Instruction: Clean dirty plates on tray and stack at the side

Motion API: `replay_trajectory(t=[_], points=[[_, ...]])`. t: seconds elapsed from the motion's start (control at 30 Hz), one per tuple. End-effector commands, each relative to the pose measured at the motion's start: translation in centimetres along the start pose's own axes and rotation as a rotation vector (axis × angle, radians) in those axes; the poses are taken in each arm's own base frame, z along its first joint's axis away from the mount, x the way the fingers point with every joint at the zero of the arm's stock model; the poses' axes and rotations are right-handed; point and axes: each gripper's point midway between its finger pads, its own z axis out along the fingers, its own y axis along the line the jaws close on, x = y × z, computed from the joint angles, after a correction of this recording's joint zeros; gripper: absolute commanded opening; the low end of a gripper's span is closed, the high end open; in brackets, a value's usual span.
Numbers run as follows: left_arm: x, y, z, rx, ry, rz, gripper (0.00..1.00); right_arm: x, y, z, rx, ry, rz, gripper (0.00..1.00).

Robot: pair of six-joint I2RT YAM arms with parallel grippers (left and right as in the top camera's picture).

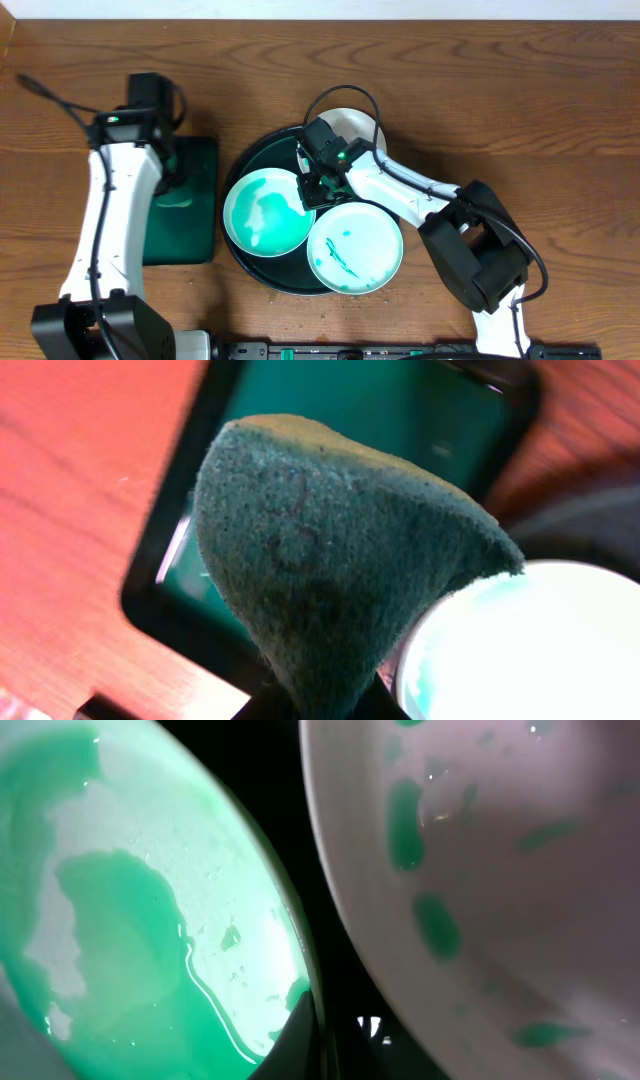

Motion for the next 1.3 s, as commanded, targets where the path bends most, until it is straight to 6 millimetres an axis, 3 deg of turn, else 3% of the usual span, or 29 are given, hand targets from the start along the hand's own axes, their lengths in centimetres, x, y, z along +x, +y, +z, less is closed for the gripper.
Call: replay_trajectory(t=[0.0,0.27,0.43,0.77,1.0,1.27], points=[[-0.8,2.0,0.1,-0.03,-0.008,-0.075,0.08,-2.1,0.9,-3.5,0.085,-0.133,-0.131,0.01],[-1.2,3.3,0.3,-0.039,-0.005,-0.116,0.08,-3.9,2.8,-10.3,0.376,-0.402,-0.348,0.01],[-1.1,3.3,0.3,-0.04,-0.005,-0.117,0.07,-4.3,3.5,-13.2,0.574,-0.527,-0.429,0.01],[-1.1,3.3,0.3,-0.04,-0.004,-0.117,0.08,-3.9,5.3,-21.2,1.034,-0.828,-0.473,0.01],[-1.1,3.3,0.3,-0.04,-0.004,-0.117,0.08,-2.7,7.8,-23.7,1.159,-0.926,-0.509,0.01],[-1.1,3.3,0.3,-0.04,-0.004,-0.117,0.07,-2.7,9.2,-24.9,1.197,-0.953,-0.533,0.01]])
